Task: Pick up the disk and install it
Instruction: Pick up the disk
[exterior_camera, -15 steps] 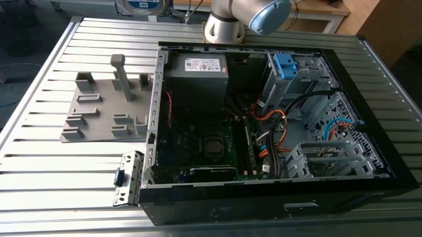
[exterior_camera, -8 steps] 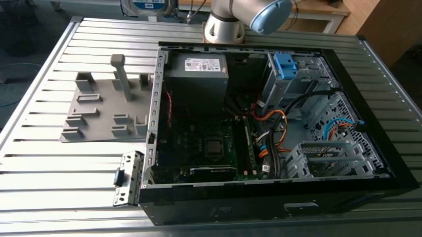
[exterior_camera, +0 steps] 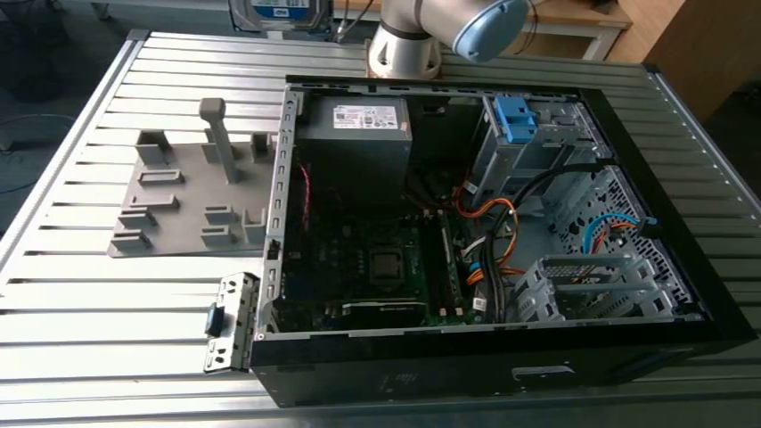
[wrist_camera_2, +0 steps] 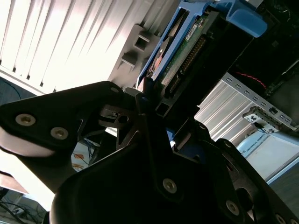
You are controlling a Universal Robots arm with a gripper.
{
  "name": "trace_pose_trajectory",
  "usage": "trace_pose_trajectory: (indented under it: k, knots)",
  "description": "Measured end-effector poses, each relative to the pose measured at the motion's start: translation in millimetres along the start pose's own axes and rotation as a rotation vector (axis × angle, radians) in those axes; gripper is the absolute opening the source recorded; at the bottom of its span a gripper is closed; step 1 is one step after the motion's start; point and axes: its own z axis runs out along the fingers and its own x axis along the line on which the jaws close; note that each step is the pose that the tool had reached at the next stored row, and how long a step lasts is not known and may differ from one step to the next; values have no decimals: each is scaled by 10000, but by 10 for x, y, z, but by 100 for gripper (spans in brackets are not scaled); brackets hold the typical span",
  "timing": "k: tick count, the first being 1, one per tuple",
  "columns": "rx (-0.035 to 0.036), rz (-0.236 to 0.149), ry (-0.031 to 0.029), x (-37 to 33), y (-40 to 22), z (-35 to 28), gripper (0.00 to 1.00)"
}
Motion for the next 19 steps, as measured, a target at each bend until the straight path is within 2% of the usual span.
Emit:
trace_pose_trajectory:
  k: [19]
  knots:
    - [-9, 1, 0, 55, -373, -11, 36]
